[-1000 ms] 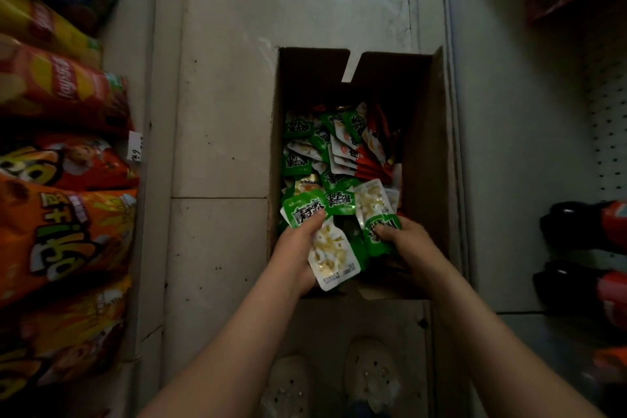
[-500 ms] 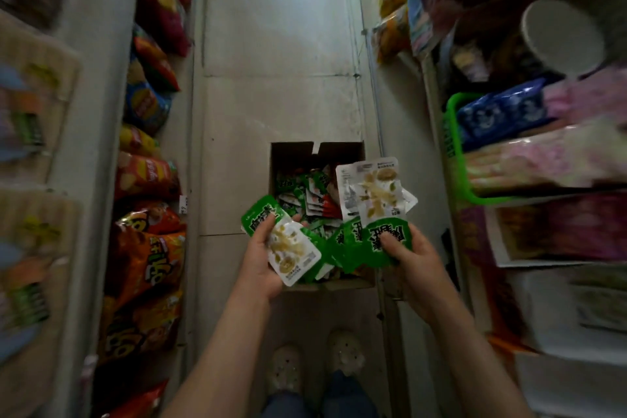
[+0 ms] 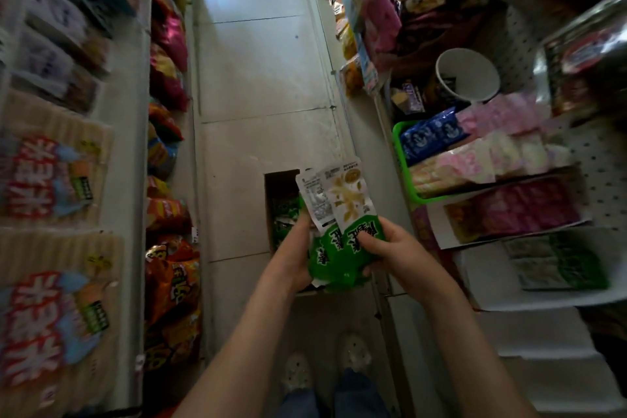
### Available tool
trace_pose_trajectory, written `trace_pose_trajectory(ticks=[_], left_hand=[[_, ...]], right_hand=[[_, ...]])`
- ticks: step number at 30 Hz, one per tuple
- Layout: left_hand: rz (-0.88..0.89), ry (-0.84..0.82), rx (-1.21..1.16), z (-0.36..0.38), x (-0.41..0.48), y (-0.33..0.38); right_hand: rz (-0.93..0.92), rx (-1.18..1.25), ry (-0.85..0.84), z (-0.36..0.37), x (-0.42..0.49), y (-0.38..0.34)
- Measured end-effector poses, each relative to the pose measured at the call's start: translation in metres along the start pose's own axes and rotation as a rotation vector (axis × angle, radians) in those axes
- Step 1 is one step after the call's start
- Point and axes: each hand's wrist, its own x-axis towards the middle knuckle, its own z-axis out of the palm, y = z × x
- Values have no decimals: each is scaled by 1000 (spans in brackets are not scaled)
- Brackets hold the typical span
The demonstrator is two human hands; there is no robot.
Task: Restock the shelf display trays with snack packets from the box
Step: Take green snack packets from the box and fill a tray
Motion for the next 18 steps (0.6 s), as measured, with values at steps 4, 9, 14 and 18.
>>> trace_pose_trajectory(ticks=[4, 9, 14, 18], left_hand=[[111, -120, -37, 8, 7, -12], [74, -165, 16, 26, 33, -37], [77, -69, -17, 45, 61, -67], [130, -49, 34, 61, 75, -83]], right_hand=[[-41, -67, 50, -14, 1, 6], [-77, -117, 160, -46, 4, 19], [-117, -74, 282, -77, -4, 28], [-174, -114, 447, -99, -18, 35]])
